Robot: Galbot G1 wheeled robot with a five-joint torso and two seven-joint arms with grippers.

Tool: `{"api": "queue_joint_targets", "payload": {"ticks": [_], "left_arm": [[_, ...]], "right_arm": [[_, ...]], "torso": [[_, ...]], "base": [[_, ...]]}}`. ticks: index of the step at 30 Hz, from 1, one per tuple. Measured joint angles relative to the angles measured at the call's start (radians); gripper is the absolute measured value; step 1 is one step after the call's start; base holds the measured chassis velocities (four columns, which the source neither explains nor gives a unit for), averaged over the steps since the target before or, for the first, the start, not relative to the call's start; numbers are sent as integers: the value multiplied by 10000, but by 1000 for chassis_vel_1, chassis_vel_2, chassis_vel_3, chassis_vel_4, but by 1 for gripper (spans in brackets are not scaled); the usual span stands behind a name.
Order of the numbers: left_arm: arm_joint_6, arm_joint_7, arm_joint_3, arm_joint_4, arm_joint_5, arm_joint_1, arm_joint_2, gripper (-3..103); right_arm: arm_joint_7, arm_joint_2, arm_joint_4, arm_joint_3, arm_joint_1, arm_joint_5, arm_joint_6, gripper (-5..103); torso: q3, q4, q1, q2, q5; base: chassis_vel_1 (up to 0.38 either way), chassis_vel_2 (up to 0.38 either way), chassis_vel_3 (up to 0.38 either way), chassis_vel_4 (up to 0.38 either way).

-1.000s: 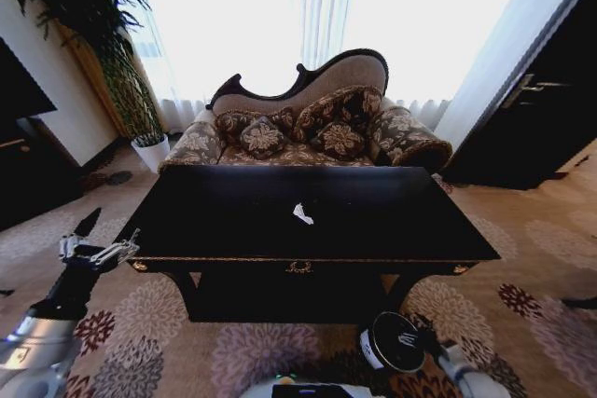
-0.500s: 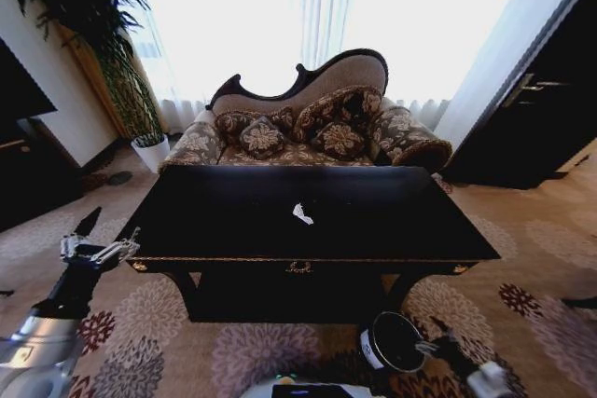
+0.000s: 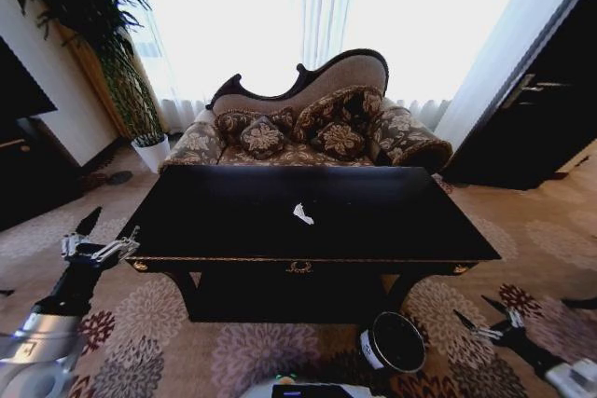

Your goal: Move to the front of the table and place the trash on the table into the trash bin.

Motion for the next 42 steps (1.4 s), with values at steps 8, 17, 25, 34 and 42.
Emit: {"api": "queue_joint_targets", "payload": {"ticks": [8, 17, 25, 34, 42], "left_arm": [[55, -28, 13, 4, -25, -43, 21, 100], [85, -39, 129, 24, 34, -89, -29, 100], [91, -49, 144, 24, 52, -100, -31, 100], [75, -55, -40, 52, -31, -28, 28, 100], [73, -58, -6, 45, -52, -20, 83, 100]], "right_arm": [[-186, -342, 883, 1091, -116, 1066, -475, 100], [318, -753, 1388, 1665, -166, 2167, -1035, 100], [4099, -358, 3427, 324, -182, 3226, -1644, 100], [8375, -1011, 7003, -1974, 481, 4703, -3130, 100], [9431, -2045, 8039, -3515, 953, 4900, -3523, 100]], "torso": [[0, 1, 0, 0, -4], [1, 1, 0, 0, -6], [1, 1, 0, 0, -4], [2, 3, 0, 0, -6], [1, 0, 1, 0, -3]], "base": [[0, 0, 0, 0], [0, 0, 0, 0], [0, 0, 0, 0], [0, 0, 0, 0], [0, 0, 0, 0]]}}
